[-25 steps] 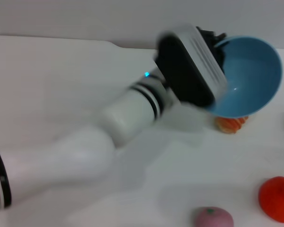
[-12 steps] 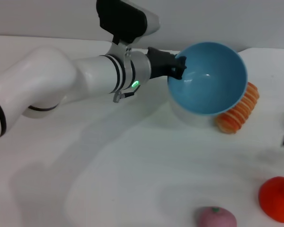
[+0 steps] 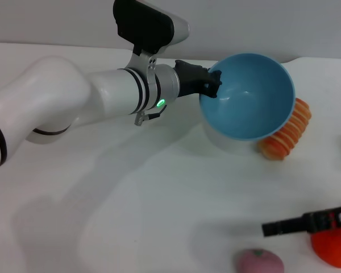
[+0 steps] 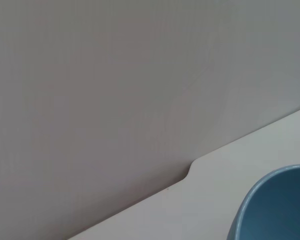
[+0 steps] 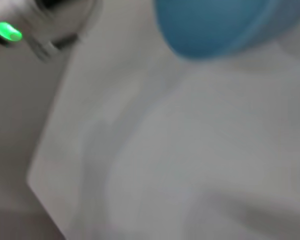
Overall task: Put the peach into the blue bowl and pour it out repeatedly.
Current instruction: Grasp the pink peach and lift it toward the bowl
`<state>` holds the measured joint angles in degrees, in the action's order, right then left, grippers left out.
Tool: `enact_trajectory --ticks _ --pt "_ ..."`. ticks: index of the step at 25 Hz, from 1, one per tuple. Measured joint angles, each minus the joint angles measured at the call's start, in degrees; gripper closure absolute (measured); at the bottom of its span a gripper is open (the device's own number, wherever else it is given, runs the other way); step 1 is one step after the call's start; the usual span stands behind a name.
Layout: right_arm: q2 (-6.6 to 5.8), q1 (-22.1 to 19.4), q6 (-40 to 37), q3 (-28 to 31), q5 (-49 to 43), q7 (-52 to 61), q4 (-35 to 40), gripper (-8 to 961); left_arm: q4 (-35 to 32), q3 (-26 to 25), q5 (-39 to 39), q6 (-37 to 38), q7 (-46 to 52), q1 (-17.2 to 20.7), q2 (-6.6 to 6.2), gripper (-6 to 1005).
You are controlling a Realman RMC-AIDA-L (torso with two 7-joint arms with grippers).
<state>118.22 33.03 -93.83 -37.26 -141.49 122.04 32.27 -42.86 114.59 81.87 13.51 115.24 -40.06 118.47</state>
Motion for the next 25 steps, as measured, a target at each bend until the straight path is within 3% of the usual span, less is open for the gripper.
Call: enact_trajectory --ticks 7,12,25 --pt "0.18 2.1 1.7 -4.0 -1.1 1.4 -5.2 269 0.1 -0.1 -0.1 -0.1 0.0 0.1 0.00 999" --pt "0.08 1.5 3.0 -8.1 -2.1 5.1 -5.5 269 0.0 -0.1 0.0 -0.1 0.1 0.1 0.09 999" --pt "-0.20 0.9 3.8 -8.4 -2.2 6.3 -5.2 267 -0.1 -0.1 0.0 -0.5 0.0 0.0 0.09 1000"
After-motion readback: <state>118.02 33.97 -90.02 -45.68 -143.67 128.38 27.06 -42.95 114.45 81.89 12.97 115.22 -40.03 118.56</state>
